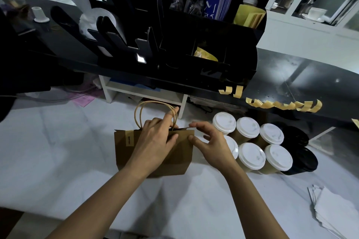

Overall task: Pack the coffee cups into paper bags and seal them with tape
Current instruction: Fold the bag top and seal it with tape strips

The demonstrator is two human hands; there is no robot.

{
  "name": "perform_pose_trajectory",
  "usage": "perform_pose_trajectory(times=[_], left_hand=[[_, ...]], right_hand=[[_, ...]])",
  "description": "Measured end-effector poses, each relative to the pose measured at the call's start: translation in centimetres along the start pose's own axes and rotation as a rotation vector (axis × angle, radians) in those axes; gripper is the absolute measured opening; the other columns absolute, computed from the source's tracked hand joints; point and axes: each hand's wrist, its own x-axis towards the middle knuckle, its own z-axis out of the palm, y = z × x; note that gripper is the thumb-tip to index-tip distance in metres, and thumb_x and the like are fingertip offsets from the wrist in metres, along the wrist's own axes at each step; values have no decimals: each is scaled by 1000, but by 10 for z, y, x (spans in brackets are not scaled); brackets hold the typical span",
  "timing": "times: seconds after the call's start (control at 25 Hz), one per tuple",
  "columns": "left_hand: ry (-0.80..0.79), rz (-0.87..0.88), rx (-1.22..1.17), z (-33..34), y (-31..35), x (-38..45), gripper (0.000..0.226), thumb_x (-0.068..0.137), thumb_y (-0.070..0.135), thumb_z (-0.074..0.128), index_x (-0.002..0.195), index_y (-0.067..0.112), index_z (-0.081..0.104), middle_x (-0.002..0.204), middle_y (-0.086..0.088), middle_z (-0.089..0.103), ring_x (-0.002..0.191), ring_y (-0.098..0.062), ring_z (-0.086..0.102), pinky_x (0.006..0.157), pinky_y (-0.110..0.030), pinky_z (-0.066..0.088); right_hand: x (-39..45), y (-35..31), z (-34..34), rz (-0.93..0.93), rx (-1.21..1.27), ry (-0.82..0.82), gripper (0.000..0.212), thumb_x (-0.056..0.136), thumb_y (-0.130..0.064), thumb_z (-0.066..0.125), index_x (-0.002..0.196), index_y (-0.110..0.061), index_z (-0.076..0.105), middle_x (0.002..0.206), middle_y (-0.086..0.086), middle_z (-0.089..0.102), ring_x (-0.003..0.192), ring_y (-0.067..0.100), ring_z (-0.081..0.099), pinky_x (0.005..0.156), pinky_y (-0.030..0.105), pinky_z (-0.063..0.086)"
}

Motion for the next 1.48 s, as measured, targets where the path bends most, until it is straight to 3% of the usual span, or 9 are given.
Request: perform_pose_trajectory(times=[0.28, 0.4, 0.56, 0.72, 1.0, 1.2, 1.48], left_hand=[[66, -1, -37, 6, 2, 5, 66, 93, 26, 68, 150, 33, 34, 109, 5, 64, 110, -13, 54, 89, -27, 47], [66, 1, -37, 7, 0, 6, 64, 92, 25, 69, 147, 32, 37, 108, 5, 66, 109, -14, 56, 88, -29, 50], [77, 9, -23, 6, 0, 6, 64, 92, 26, 69, 148, 33, 37, 106, 6, 65, 106, -14, 55, 89, -30, 50], [67, -2, -25, 4, 1, 5, 64, 93, 26, 67, 148, 35, 37, 107, 7, 63, 107, -12, 52, 90, -27, 46], [53, 4, -28, 0, 2, 4, 59, 94, 26, 66, 147, 32, 40, 106, 8, 62, 106, -12, 52, 89, -29, 48], [39, 0, -24, 0, -1, 3, 58, 94, 29, 65, 146, 32, 40, 108, 10, 63, 108, -12, 52, 92, -30, 49], [44, 29, -7, -1, 0, 3, 54, 94, 27, 66, 141, 33, 43, 106, 10, 64, 104, -11, 53, 90, -29, 48]], right_hand=[[4, 1, 1, 17, 0, 35, 20, 91, -26, 75, 107, -35, 69, 113, -21, 69, 111, -2, 59, 94, 24, 47], [7, -10, -6, 71, 161, 36, 14, 93, -29, 72, 107, -27, 71, 106, -10, 74, 103, 5, 67, 86, 22, 53], [36, -12, -29, 435, 573, 260, 34, 104, -36, 53, 108, -7, 72, 98, 10, 76, 90, 22, 72, 84, 38, 57], [73, -15, -59, 660, 889, 358, 43, 106, -39, 45, 111, -5, 69, 92, 8, 73, 83, 22, 68, 76, 35, 54], [96, -33, -67, 728, 908, 312, 52, 96, -56, 53, 104, -7, 71, 92, 7, 70, 88, 23, 66, 78, 35, 54], [101, -38, -72, 752, 892, 292, 25, 91, -26, 53, 100, -7, 67, 93, 6, 70, 86, 22, 66, 75, 35, 53], [98, -36, -80, 746, 623, 274, 24, 88, -12, 52, 98, -11, 74, 67, -3, 72, 76, 13, 68, 72, 30, 52]])
